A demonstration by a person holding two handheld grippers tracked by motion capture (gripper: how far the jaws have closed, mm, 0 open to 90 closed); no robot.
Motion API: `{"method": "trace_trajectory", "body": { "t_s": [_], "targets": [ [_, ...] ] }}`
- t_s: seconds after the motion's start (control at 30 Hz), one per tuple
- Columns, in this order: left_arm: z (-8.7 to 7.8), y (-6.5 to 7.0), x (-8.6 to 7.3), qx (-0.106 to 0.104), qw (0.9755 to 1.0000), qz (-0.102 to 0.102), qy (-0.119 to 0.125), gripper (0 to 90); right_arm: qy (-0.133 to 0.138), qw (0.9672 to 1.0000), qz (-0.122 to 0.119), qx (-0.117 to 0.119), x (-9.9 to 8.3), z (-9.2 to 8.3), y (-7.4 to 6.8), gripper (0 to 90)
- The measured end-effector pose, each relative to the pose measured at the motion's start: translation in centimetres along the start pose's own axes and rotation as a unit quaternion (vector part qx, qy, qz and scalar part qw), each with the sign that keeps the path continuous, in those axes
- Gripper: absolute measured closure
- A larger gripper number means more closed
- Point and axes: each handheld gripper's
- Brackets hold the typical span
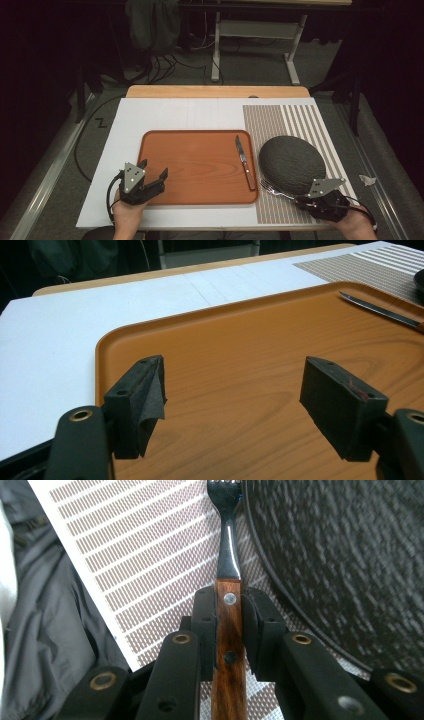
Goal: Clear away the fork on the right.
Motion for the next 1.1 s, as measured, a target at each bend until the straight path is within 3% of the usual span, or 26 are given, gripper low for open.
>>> {"method": "trace_trajectory", "body": {
  "t_s": [0.43, 1.1],
  "targets": [
    [0.0, 0.0, 0.0, 0.0, 1.0, 0.0, 0.001, 26.5, 0.026, 0.9995, -0.002, 0.017, 1.7, -0.5, -0.3, 78.8],
    [-0.1, -0.1, 0.0, -0.001, 1.0, 0.0, 0.003, 26.5, 0.051, 0.9985, 0.019, 0.01, 5.9, 0.3, -0.6, 78.8]
  ]
}}
Point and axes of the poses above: each handheld gripper's, and its own axes: z roughly forward along the jaws, x roughly out of its top, y roughly to its right, and after that the axes turned 2 degrees about -x, right-handed
